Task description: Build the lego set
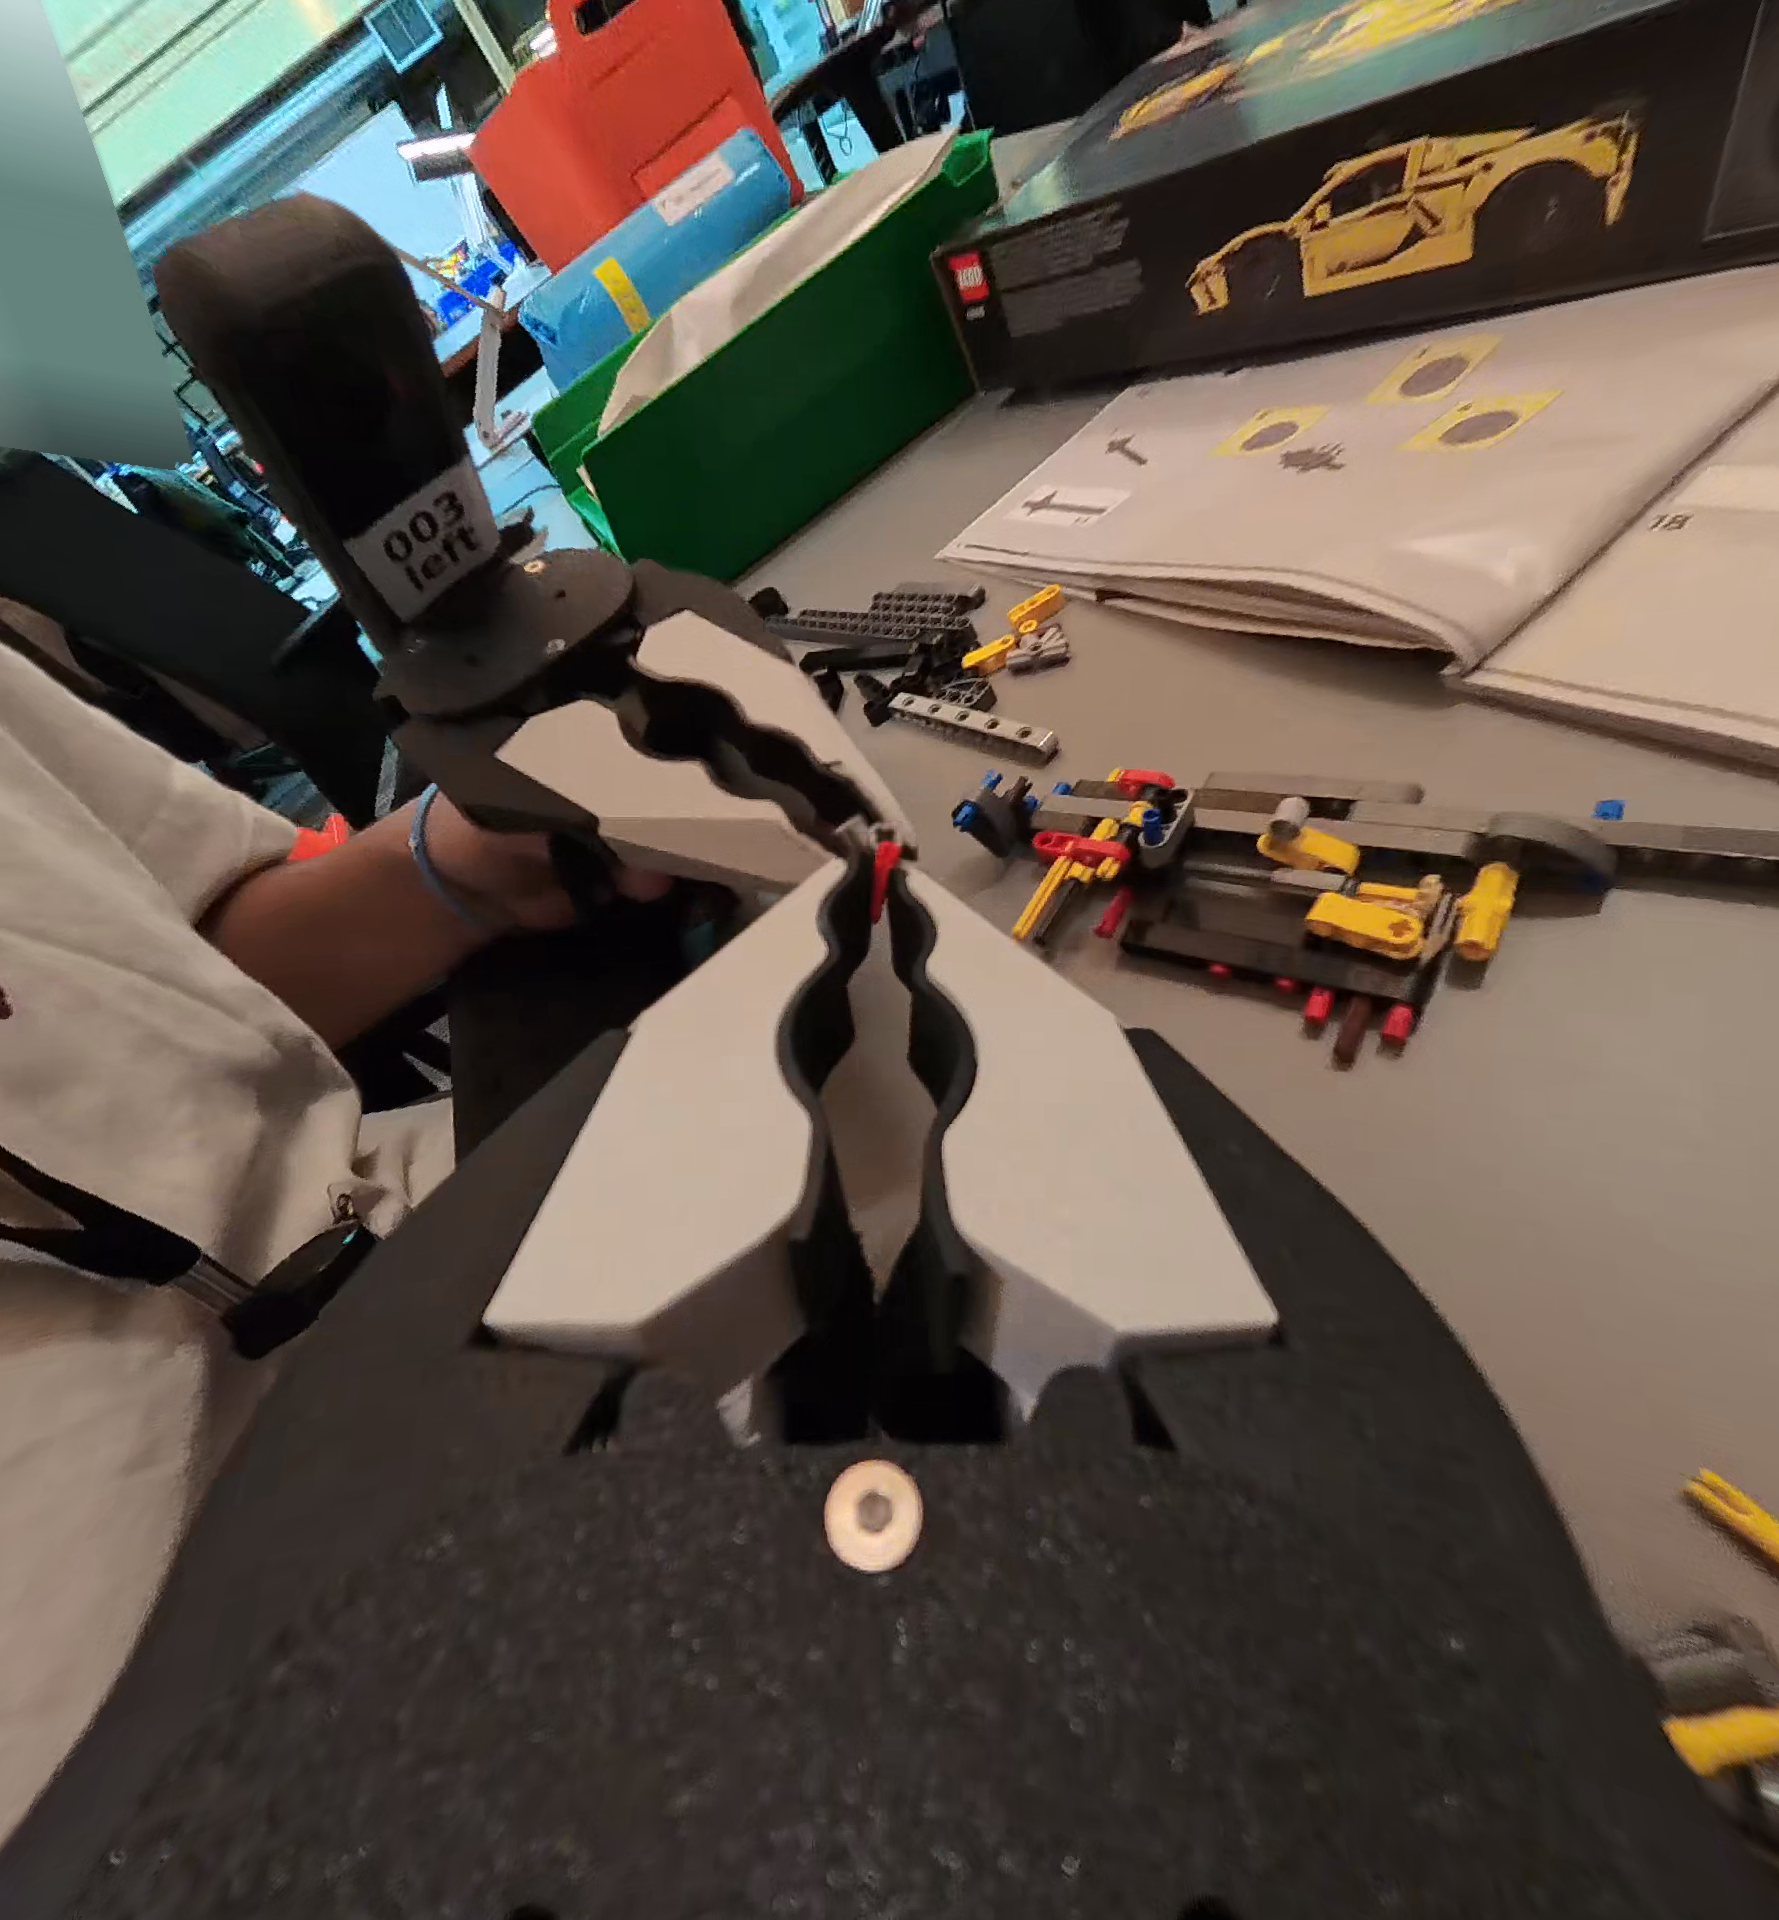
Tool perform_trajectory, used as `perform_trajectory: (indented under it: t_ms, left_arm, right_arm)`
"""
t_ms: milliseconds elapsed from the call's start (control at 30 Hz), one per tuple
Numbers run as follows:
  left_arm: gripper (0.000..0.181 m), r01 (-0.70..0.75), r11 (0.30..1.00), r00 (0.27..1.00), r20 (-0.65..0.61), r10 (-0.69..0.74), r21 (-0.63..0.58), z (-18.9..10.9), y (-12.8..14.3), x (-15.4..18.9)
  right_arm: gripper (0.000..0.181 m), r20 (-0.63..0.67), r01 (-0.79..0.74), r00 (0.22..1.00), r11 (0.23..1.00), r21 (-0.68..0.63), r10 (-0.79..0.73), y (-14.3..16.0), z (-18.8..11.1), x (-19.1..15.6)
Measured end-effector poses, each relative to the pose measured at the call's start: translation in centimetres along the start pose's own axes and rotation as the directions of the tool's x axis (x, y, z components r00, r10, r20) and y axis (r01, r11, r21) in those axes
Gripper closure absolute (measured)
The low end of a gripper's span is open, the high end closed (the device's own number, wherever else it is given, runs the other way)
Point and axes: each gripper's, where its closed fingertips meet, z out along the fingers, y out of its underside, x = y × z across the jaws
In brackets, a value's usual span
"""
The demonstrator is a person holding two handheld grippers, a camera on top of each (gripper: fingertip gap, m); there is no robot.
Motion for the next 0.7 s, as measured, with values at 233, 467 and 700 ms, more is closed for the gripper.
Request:
perform_trajectory:
  t_ms: [233,467,700]
  left_arm:
    - [0.175,-0.01,0.999,1.0,0.02,0.009,0.031,-0.3,-0.6,-0.1]
    - [0.175,0.019,0.998,0.999,-0.037,-0.017,0.053,-0.4,-1.0,0.6]
    - [0.175,0.019,0.99,0.993,0.11,-0.034,0.139,-2.2,-2.3,-2.4]
  right_arm:
    - [0.18,-0.007,-0.05,0.999,0.999,-0.016,0.049,1.1,1.2,-0.2]
    - [0.181,0.087,-0.16,0.983,0.987,-0.01,0.161,1.2,1.4,-1.1]
    - [0.181,0.097,-0.206,0.975,0.977,0.052,0.201,0.2,1.0,-0.4]
